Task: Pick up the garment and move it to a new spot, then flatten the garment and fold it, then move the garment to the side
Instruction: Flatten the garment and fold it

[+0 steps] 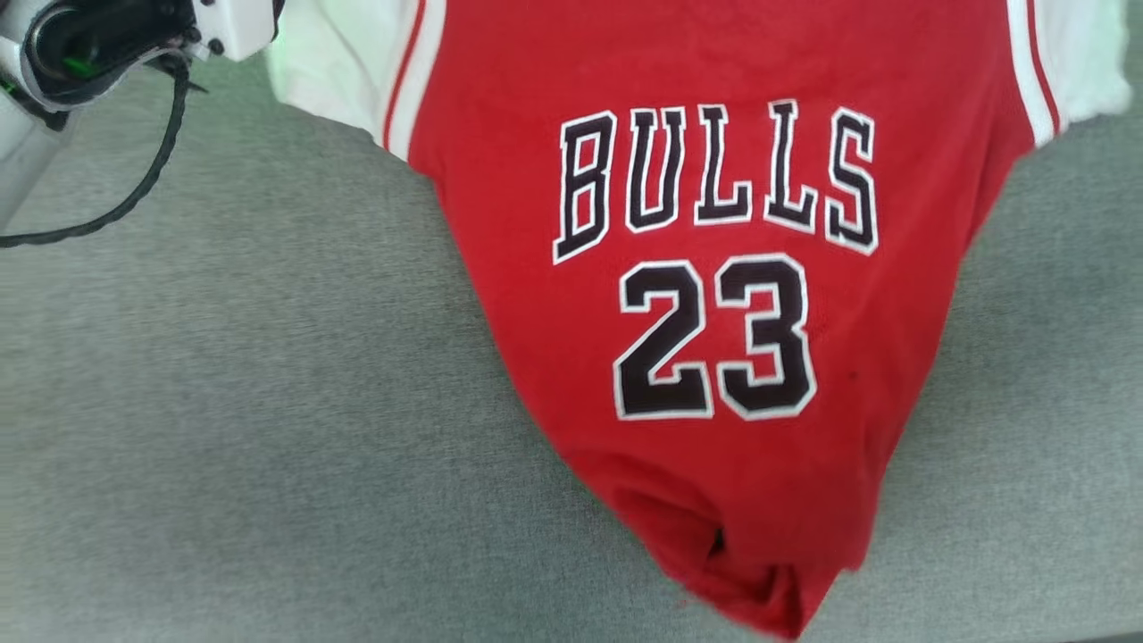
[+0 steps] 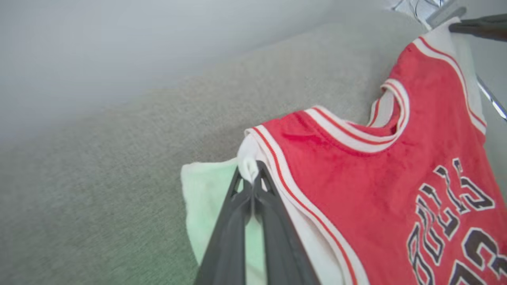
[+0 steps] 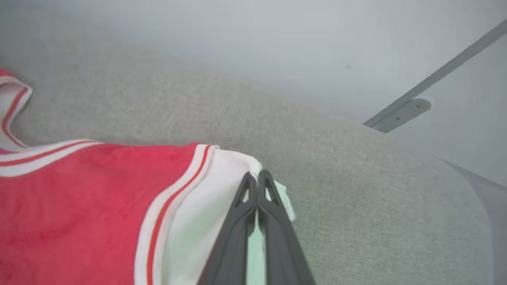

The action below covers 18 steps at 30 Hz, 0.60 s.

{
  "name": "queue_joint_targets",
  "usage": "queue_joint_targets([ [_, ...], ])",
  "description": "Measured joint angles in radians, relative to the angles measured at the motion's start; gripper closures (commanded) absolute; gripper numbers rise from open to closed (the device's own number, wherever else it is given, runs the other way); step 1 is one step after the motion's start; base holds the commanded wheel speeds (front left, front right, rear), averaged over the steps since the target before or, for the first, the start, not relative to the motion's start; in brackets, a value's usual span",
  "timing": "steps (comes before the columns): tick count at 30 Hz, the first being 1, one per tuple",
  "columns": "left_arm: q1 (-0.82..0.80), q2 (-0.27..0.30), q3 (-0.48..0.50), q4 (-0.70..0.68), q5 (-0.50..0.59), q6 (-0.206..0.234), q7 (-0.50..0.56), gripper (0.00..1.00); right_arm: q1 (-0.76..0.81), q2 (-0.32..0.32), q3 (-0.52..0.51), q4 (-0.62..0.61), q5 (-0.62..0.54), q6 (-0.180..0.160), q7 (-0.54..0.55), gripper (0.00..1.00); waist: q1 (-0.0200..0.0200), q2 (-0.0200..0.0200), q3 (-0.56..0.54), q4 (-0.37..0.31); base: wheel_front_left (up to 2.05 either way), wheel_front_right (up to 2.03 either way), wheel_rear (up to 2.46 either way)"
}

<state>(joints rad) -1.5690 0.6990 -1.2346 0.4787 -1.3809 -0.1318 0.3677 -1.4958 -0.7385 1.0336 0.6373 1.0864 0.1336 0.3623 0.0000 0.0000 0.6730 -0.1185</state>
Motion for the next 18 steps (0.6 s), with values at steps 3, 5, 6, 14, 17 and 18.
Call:
queue_joint_targets([
  [3, 0.010, -0.009, 0.016, 0.021, -0.018, 0.000, -0.102, 1.00, -0.018, 0.002, -0.019, 0.038, 0.010, 0.000, -0.046, 1.00, 0.0000, 0.0000, -0.042, 0.009, 0.00, 0.00, 0.00],
  [5, 0.018, -0.017, 0.020, 0.044, -0.018, 0.000, -0.171, 1.00, -0.034, 0.014, -0.033, 0.082, 0.005, 0.000, -0.079, 1.00, 0.0000, 0.0000, -0.072, 0.017, 0.00, 0.00, 0.00],
  [6, 0.027, -0.022, 0.021, 0.060, -0.018, 0.000, -0.209, 1.00, -0.037, 0.025, -0.038, 0.106, -0.003, 0.000, -0.107, 1.00, 0.0000, 0.0000, -0.087, 0.021, 0.00, 0.00, 0.00],
  [14, -0.017, -0.080, 0.099, 0.228, -0.043, 0.000, -0.441, 1.00, -0.158, 0.187, -0.118, 0.385, -0.084, 0.000, -0.294, 1.00, 0.0000, 0.0000, -0.182, 0.062, 0.00, 0.00, 0.00],
  [17, -0.087, -0.093, 0.126, 0.291, -0.041, 0.000, -0.495, 1.00, -0.236, 0.252, -0.158, 0.495, -0.105, 0.000, -0.371, 1.00, 0.0000, 0.0000, -0.193, 0.075, 0.00, 0.00, 0.00],
  [18, -0.114, -0.098, 0.139, 0.319, -0.041, 0.000, -0.516, 1.00, -0.265, 0.272, -0.168, 0.526, -0.116, 0.000, -0.400, 1.00, 0.0000, 0.0000, -0.195, 0.078, 0.00, 0.00, 0.00],
])
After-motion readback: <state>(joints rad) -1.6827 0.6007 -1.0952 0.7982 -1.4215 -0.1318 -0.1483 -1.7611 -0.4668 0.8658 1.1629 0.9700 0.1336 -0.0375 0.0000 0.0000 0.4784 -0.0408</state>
